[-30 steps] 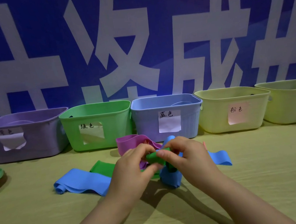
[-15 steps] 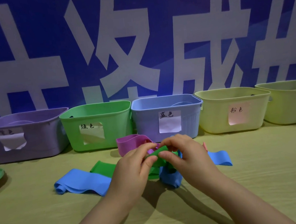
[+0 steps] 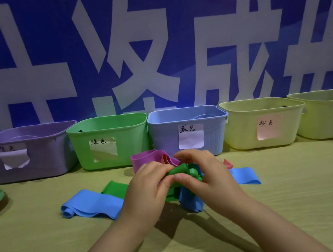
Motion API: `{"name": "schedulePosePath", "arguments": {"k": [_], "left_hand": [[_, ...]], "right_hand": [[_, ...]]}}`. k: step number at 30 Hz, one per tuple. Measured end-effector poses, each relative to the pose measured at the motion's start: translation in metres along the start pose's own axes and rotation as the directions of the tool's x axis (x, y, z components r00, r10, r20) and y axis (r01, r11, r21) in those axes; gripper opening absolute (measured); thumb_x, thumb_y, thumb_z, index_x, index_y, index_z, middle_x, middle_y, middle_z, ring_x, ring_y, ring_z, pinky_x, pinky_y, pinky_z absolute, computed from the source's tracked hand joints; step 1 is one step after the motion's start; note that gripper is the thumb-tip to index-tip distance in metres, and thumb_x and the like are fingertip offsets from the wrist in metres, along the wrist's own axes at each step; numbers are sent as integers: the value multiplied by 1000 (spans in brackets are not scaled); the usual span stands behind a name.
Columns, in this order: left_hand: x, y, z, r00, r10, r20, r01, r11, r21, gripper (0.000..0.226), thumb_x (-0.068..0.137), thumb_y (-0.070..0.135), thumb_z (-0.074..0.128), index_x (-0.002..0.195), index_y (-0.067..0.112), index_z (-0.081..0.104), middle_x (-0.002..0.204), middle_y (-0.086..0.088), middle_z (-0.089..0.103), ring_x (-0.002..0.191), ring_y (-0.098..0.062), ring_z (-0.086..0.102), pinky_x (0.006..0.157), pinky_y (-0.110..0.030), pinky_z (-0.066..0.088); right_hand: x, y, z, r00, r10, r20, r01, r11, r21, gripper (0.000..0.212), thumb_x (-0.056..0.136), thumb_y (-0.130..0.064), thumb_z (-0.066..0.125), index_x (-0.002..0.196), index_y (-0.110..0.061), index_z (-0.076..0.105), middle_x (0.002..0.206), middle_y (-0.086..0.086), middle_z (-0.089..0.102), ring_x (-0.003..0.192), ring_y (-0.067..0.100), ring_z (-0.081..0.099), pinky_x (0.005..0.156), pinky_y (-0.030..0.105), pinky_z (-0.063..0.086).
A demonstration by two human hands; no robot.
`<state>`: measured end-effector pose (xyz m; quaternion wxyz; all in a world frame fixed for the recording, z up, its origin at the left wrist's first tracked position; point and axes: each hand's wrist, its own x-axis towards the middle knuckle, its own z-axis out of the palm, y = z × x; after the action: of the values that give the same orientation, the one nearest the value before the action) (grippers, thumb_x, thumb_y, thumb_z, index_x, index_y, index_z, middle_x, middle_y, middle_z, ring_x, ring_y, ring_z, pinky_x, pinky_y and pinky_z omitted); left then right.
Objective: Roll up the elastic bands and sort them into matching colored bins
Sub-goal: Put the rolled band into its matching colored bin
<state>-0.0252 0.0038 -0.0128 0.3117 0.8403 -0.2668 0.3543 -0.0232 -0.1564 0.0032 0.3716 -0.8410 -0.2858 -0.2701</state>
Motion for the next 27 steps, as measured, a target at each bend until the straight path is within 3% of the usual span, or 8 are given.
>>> {"name": "schedulePosePath", "arguments": {"k": [2,6,9,12,15,19,23,27], "left_hand": [[-1,1,2,1000,-19,12,19,1000,9,42,88,41,37,100,14,67,85,8,60,80,-7,51,66,-24,42],[-3,4,3,999,-51,9,51,998,-20,48,88,44,32,102,13,65,87,12,59,81,-4,52,65,-10,38],[-3,6,4,998,-50,43,53,996,-71,44,86,43,36,101,13,64,88,9,61,84,-4,52,67,-15,39],[-3,4,3,999,-22,27,23,998,-55,31,82,41,46,101,22,62,91,9,62,85,-2,52,73,-11,37],[-2,0,1,1000,-19,-19,19,1000,7,32,83,38,45,99,19,64,90,13,59,84,-2,51,71,-13,37],[0,2,0,997,2,-72,0,1000,20,31,84,33,44,97,14,65,86,15,55,81,-5,50,69,-14,35],[-1,5,1,999,37,-32,-38,999,-23,22,84,32,45,99,25,59,82,9,59,78,-6,48,68,-17,36],[-2,8,2,994,104,32,-103,994,-36,15,86,31,46,99,30,53,82,7,59,78,-6,47,68,-21,37]], "right_hand": [[0,-1,-2,999,1,33,-1,1000,3,45,75,-60,44,104,-31,63,84,-31,50,91,-1,44,81,6,32],[0,0,-2,997,52,57,-54,998,29,29,80,-44,50,101,-31,65,85,-15,61,87,4,48,76,14,36],[0,1,-2,996,75,45,-77,996,38,27,79,-45,52,98,-31,65,86,-8,65,85,4,53,74,17,39],[0,-1,-4,996,81,33,-83,996,42,16,83,-38,61,96,-29,66,77,-14,61,81,-5,53,71,4,33],[-2,-4,-6,989,111,95,-122,985,119,30,79,-37,69,107,-30,61,79,-22,54,83,-10,50,71,6,37],[-1,3,-2,972,141,186,-121,986,-113,44,78,-34,70,118,-29,54,99,-16,46,100,3,45,78,10,32],[-1,10,2,973,218,76,-209,971,-114,25,79,-24,70,103,-24,62,90,-19,34,81,-5,42,70,2,32],[2,9,-1,945,327,2,-316,916,-246,13,81,-27,64,94,-29,61,82,-12,47,80,13,47,61,23,27]]}}
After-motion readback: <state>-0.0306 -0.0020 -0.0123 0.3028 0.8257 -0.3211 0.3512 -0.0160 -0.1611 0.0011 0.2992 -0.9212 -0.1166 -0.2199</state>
